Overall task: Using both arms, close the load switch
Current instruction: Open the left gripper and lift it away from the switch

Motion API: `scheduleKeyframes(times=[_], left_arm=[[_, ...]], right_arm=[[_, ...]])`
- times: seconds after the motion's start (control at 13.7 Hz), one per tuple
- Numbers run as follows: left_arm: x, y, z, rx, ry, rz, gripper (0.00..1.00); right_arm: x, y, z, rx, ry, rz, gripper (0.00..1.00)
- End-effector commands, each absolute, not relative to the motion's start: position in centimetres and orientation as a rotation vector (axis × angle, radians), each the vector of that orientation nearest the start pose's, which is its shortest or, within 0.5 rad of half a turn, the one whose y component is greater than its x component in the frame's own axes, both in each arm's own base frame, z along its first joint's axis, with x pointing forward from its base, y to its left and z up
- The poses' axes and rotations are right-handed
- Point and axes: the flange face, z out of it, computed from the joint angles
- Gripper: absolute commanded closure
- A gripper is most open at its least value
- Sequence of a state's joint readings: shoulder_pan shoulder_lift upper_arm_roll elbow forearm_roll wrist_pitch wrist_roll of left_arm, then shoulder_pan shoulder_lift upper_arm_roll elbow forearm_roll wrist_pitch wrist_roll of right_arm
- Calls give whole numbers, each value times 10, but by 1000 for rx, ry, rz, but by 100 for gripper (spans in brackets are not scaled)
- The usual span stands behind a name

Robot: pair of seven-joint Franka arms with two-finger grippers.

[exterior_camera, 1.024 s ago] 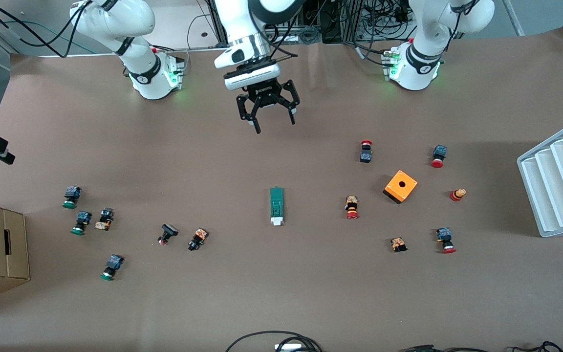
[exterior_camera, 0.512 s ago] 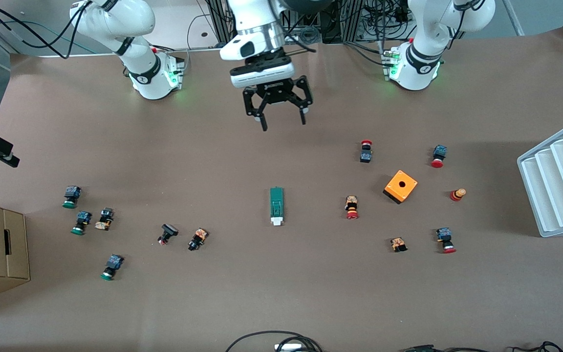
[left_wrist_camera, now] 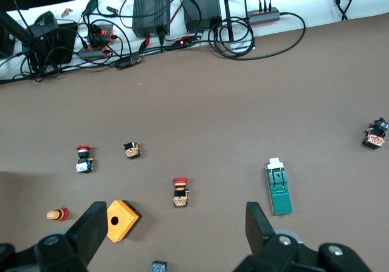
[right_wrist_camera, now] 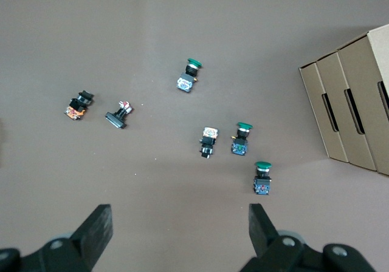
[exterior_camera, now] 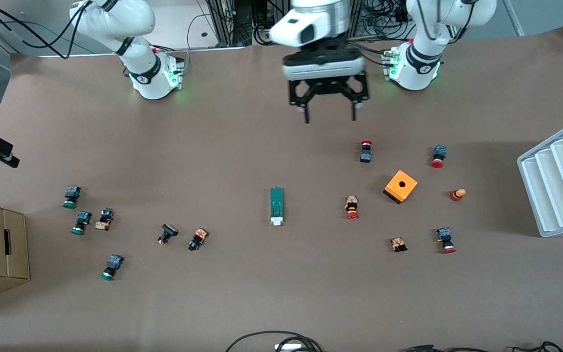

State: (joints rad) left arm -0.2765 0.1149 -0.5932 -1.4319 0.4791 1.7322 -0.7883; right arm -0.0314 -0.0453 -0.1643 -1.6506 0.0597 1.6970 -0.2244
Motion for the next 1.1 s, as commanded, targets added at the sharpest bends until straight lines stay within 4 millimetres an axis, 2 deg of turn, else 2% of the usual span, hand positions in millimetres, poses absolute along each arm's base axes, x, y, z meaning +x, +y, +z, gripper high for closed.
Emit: scheduleKeyframes(times=[0.0,0.29,0.51,0.66,0.73,0.8,1.02], left_arm=[[446,-380,672,-2979,143,-592,0],[482,-315,674,-2994,130,-468,0],[511,-265,673,-3020,58,-417,0],[528,-229,673,-3077,-66,-378,0],[538,-204,673,-3107,-151,-351,0],[544,-179,677,-3125,-217,-345,0],[551,-141,673,-3107,-159,-283,0]], right_arm=[[548,-106,624,-3110,-56,-167,0],[551,-104,622,-3113,-66,-162,0],[550,-103,622,-3111,-68,-160,0],[550,-103,622,-3111,-71,-153,0],[550,-103,621,-3111,-71,-150,0],[550,-103,621,-3111,-71,-150,0],[549,-102,622,-3110,-73,-150,0]])
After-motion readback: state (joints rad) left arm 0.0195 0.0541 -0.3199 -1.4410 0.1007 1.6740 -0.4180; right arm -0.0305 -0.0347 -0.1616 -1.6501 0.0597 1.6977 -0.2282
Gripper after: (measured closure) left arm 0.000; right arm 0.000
